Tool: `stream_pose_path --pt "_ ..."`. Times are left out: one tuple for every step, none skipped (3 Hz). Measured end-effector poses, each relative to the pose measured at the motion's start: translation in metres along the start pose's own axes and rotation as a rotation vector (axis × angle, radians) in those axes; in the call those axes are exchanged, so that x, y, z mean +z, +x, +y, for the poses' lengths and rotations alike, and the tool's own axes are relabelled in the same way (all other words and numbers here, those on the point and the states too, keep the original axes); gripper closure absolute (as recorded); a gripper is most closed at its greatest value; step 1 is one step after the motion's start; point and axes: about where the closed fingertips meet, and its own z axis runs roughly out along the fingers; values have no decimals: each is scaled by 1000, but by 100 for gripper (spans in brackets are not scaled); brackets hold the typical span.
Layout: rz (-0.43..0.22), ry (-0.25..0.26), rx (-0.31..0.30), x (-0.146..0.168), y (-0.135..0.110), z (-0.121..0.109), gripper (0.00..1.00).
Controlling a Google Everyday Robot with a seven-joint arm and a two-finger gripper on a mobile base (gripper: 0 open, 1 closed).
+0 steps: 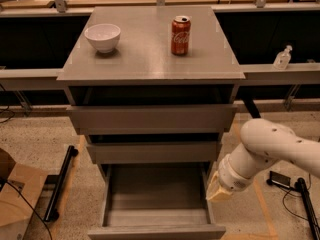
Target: Close bottom drawer
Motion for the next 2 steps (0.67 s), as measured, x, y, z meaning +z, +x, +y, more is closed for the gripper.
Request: stream_pose_path --pt "-44 -78 133 77 30 4 100" --pt "-55 -119 149 99 34 10 100"
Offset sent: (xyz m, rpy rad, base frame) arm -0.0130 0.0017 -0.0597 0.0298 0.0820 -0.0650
